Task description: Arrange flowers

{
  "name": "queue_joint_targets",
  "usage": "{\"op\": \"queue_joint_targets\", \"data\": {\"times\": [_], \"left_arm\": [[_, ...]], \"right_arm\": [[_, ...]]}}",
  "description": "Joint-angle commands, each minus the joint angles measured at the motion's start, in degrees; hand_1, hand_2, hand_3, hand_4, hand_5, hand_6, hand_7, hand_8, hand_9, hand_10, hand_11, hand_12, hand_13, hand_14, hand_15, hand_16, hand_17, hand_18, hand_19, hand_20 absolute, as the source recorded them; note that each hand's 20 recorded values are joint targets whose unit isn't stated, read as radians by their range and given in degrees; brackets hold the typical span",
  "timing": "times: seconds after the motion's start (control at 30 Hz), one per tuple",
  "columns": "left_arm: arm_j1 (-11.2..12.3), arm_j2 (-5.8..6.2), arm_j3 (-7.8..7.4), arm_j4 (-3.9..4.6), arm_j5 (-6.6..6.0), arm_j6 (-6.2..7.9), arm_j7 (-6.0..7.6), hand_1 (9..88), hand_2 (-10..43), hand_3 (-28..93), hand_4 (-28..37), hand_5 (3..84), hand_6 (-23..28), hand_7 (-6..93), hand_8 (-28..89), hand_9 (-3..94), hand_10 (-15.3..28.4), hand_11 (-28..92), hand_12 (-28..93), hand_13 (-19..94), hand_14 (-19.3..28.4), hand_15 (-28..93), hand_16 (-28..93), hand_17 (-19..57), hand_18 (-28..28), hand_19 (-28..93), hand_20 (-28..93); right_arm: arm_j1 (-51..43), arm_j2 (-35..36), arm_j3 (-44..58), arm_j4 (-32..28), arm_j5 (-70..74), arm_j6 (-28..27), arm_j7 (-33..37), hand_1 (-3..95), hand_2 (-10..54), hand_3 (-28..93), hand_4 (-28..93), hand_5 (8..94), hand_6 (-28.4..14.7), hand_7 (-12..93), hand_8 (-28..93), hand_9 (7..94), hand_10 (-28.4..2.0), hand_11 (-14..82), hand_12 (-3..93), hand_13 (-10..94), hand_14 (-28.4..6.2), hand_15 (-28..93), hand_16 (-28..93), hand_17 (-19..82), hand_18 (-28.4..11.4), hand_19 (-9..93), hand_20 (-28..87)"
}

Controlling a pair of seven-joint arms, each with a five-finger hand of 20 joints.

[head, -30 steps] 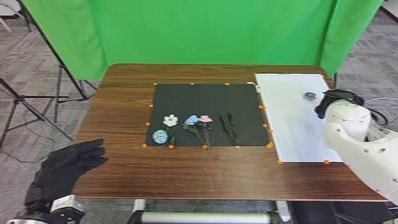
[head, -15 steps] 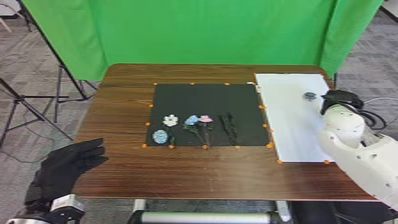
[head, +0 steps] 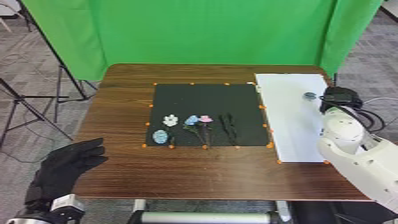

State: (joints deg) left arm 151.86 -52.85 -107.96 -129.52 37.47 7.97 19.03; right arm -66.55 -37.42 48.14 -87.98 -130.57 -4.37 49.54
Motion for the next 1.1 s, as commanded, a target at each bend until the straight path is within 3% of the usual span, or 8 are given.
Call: {"op": "queue_joint_targets", "data": {"times": [0.03, 0.37, 0.53, 0.67, 0.77, 0.9, 1.1], "left_arm": [[1.3, 0.01, -0.48, -0.37, -0.27, 0.23, 0.13, 26.8, 5.5, 80, -16.4, 54.3, 15.9, 16.3, -8, 48.5, 24.1, 35, 12, 39, 28.4, 68, -13, 0.4, 28.4, 60, 49], [2.3, -0.04, -1.55, -0.71, -0.33, 0.43, 0.2, 26.8, 5.5, 80, -16.4, 54.3, 15.9, 16.2, -8, 48.5, 24.2, 35, 12, 39, 28.4, 68, -13, 0.4, 28.3, 60, 49], [2.0, 0.42, -2.02, -0.8, -0.41, 0.5, 0.34, 26.8, 5.5, 80, -16.5, 54.3, 15.9, 16.2, -8, 48.5, 24.2, 35, 12, 39, 28.4, 68, -13, 0.4, 28.4, 60, 49], [0.3, 1.11, -1.64, -0.6, -0.22, 0.31, -0.36, 26.8, 5.5, 80, -16.6, 54.3, 15.9, 16.2, -8, 48.5, 24.1, 35, 12, 39, 28.4, 68, -13, 0.4, 28.3, 60, 49], [-3.1, 1.88, -0.12, 0.09, 0.28, -0.64, -1.78, 26.8, 5.5, 80, -16.5, 54.3, 15.9, 16.2, -8, 48.5, 24.1, 35, 12, 39, 28.4, 69, -13, 0.4, 28.4, 60, 49], [-4.0, 1.59, -0.12, 0.03, 0.73, -1.2, -2.74, 26.8, 5.5, 80, -16.4, 54.3, 15.9, 16.2, -8, 48.5, 24.1, 35, 12, 39, 28.4, 69, -13, 0.3, 28.3, 60, 49], [-3.9, 1.03, -0.51, 0.31, 0.45, -1.41, -2.78, 26.8, 5.5, 80, -16.4, 54.3, 15.9, 16.3, -8, 48.5, 24.1, 35, 12, 39, 28.4, 68, -13, 0.3, 28.3, 61, 49]], "right_arm": [[3.4, 0.7, -1.0, -3.1, -1.7, 3.1, -1.5, 59.4, -9.5, 77, -28, 74.2, -0.3, 44, 7, 89.4, -7.3, 17.0, 40.2, 84, 0.8, 52, 32, 56, -14.5, 93, 5], [9.5, -2.3, -6.9, -9.7, -1.7, 6.5, -6.8, 59.1, -9.5, 78, -28, 75.4, -0.8, 42, 9, 89.8, -7.4, 17.1, 40.3, 85, 0.5, 54, 31, 57, -14.8, 93, 10], [16.1, -8.0, -13.4, -10.6, -1.2, 7.5, -9.7, 58.9, -9.5, 78, -28, 75.4, -0.7, 42, 9, 89.9, -7.5, 17.1, 40.3, 85, 0.6, 54, 31, 57, -14.8, 93, 10], [17.8, -13.1, -16.0, -9.8, -2.0, 8.2, -12.2, 58.7, -9.5, 78, -28, 75.4, -0.7, 42, 9, 89.9, -7.5, 17.2, 40.4, 85, 0.5, 54, 31, 57, -14.8, 93, 11], [18.1, -15.1, -18.0, -8.0, -3.2, 9.1, -12.3, 58.7, -9.5, 78, -28, 75.4, -0.7, 42, 9, 90.0, -7.4, 17.2, 40.4, 85, 0.5, 54, 31, 57, -14.8, 93, 11], [15.8, -18.7, -17.3, -6.2, -2.3, 8.7, -11.1, 58.5, -9.5, 78, -28, 75.3, -0.6, 42, 9, 89.9, -7.2, 17.3, 40.4, 85, 0.5, 55, 31, 57, -14.8, 93, 11], [12.3, -22.5, -17.3, -2.8, -4.6, 8.5, -12.7, 58.2, -9.5, 79, -28, 74.9, -0.3, 43, 9, 89.9, -7.2, 17.3, 40.4, 85, 0.4, 55, 31, 57, -14.7, 93, 12]]}}
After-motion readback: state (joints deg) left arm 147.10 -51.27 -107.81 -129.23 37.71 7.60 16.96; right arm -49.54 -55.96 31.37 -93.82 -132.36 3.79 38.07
